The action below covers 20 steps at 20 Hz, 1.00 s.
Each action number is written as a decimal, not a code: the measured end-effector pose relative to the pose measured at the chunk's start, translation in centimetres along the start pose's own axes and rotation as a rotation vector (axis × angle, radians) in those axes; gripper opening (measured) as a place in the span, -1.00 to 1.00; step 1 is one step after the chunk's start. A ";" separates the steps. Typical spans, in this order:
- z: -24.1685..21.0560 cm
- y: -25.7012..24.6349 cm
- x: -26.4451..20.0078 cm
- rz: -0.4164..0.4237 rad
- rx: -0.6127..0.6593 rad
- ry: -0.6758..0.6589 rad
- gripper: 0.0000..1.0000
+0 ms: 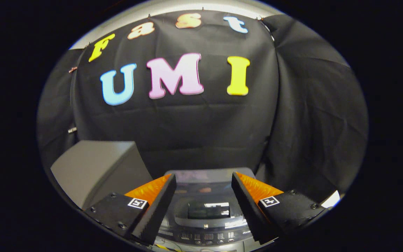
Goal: Put the clothes into the washing machine and then close the washing machine lid.
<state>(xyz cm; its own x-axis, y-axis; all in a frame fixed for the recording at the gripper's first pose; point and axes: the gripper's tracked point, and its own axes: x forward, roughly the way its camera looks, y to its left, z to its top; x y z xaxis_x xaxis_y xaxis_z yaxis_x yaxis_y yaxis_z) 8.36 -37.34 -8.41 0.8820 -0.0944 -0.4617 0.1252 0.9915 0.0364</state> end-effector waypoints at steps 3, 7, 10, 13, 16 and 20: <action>6.6 2.3 -2.3 0.000 0.005 -0.170 0.99; 15.7 4.5 -6.8 -0.060 -0.015 -0.447 0.98; 17.5 7.8 -8.8 -0.063 0.000 -0.496 0.97; 17.9 11.9 -9.7 -0.004 0.022 -0.519 0.97; 16.6 14.4 -9.6 0.040 -0.007 -0.481 0.97; 16.5 15.7 -10.5 0.060 -0.027 -0.502 0.97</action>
<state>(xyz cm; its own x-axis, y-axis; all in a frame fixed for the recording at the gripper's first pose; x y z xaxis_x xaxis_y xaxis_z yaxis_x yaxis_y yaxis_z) 8.55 -22.25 11.62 0.9978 -0.0621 0.0243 0.0616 0.9978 0.0237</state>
